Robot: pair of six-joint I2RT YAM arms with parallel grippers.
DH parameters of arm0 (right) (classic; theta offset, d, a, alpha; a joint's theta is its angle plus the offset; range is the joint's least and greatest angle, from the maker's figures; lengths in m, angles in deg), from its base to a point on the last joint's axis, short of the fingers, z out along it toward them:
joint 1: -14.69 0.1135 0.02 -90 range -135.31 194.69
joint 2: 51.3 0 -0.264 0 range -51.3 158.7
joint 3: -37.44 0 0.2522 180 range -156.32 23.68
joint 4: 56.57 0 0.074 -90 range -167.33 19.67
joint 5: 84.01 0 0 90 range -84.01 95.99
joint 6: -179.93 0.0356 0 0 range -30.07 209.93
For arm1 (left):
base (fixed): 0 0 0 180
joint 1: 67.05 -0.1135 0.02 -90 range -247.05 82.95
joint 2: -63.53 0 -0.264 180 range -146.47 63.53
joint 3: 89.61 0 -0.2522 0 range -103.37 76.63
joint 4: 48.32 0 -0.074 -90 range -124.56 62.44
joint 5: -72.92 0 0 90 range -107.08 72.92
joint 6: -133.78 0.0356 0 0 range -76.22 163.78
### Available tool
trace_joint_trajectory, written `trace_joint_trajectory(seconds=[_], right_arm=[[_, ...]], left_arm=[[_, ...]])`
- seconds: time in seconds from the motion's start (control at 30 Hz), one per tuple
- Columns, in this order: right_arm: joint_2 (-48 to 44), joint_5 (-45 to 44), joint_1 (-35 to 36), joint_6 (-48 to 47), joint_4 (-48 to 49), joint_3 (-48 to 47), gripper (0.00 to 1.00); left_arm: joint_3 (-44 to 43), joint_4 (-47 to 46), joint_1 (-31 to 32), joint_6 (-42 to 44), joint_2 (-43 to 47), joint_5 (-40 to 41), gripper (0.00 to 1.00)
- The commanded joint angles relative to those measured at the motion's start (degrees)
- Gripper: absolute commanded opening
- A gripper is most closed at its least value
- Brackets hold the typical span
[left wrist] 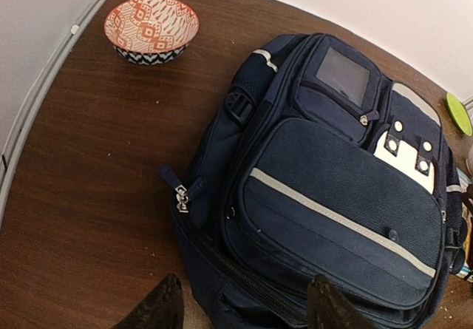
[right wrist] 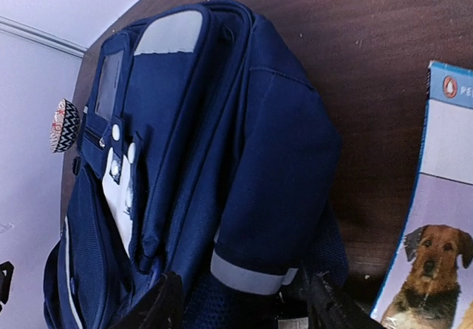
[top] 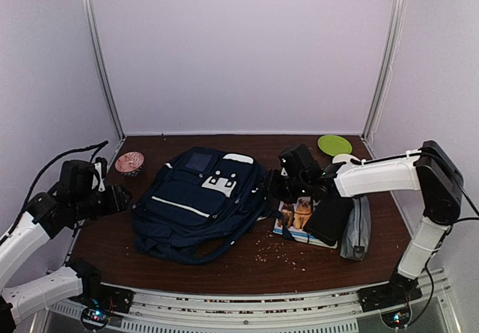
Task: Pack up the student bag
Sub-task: Adjust the student bag at the center of the board.
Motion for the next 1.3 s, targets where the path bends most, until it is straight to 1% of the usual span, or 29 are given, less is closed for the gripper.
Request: trace_joint_trajectory(seconds=[0.0, 0.07, 0.13, 0.17, 0.23, 0.3, 0.33, 0.43, 0.57, 0.73, 0.9, 1.0, 1.1, 1.17, 1.2, 1.23, 1.27], right_arm=[[3.33, 3.95, -0.51, 1.04, 1.05, -2.68, 0.54], [4.28, 4.15, -0.51, 1.16, 1.02, -3.11, 0.48], [4.93, 4.61, -0.51, 1.11, 0.79, -3.61, 0.39], [5.04, 4.67, -0.51, 1.15, 0.9, -3.75, 0.34], [4.92, 4.76, -0.53, 0.8, 1.09, -3.97, 0.19], [4.78, 4.82, -0.6, -0.32, 0.13, -5.22, 0.01], [4.48, 4.57, -0.66, -1.2, -0.72, -6.18, 0.0], [3.06, 3.77, -1.12, -4.89, -3.97, -10.19, 0.0], [2.78, 3.8, -1.99, -10.09, -10.35, -20.66, 0.0], [5.66, 4.89, -4.02, -12.95, -15.73, -31.55, 0.0], [13.57, 6.08, -8.73, -15.08, -21.18, -42.91, 0.0], [19.01, 4.49, -11.0, -18.22, -25.94, -51.02, 0.0], [24.73, 2.17, -12.58, -21.98, -32.87, -59.62, 0.0], [26.94, 1.2, -13.21, -23.79, -35.38, -62.23, 0.0], [27.3, 1.01, -13.39, -24.22, -35.98, -62.19, 0.11], [27.14, 1.21, -13.43, -24.38, -36.28, -61.77, 0.27], [26.06, 1.6, -13.39, -24.47, -36.22, -60.94, 0.46]], left_arm=[[0.58, -2.35, 0.23, -0.95, 0.45, -0.59, 0.97], [0.63, -2.36, 0.18, -1.06, 0.91, -0.58, 0.97], [0.45, -2.35, 0.19, -1.18, 0.97, -0.53, 0.97], [0.37, -2.35, 0.23, -1.13, 0.87, -0.52, 0.97], [0.16, -2.35, 0.16, -1.17, 0.66, -0.56, 0.97], [0.02, -2.5, 0.19, -1.21, 0.39, -0.61, 0.97], [-0.11, -2.56, 0.21, -1.21, 0.3, -0.61, 0.97], [-0.77, -2.57, 0.19, -0.88, 0.16, -0.58, 0.97], [-2.92, -2.57, 0.17, -0.32, 0.42, -0.03, 0.97], [-5.55, -3.24, 0.2, 0.29, -0.23, 0.34, 0.97], [-6.58, -5.13, 0.19, 0.4, -2.55, -1.42, 0.97], [-7.3, -5.34, 0.22, 0.62, -3.89, -2.16, 0.97], [-7.3, -5.71, 0.15, 1.12, -4.6, -2.36, 0.97], [-7.06, -6.01, 0.23, 1.52, -4.81, -2.58, 0.97], [-6.88, -6.14, 0.16, 1.76, -4.92, -2.77, 0.97], [-6.51, -6.38, 0.15, 2.07, -5.06, -2.87, 0.97], [-6.15, -6.65, 0.18, 2.33, -5.22, -3.08, 0.97]])
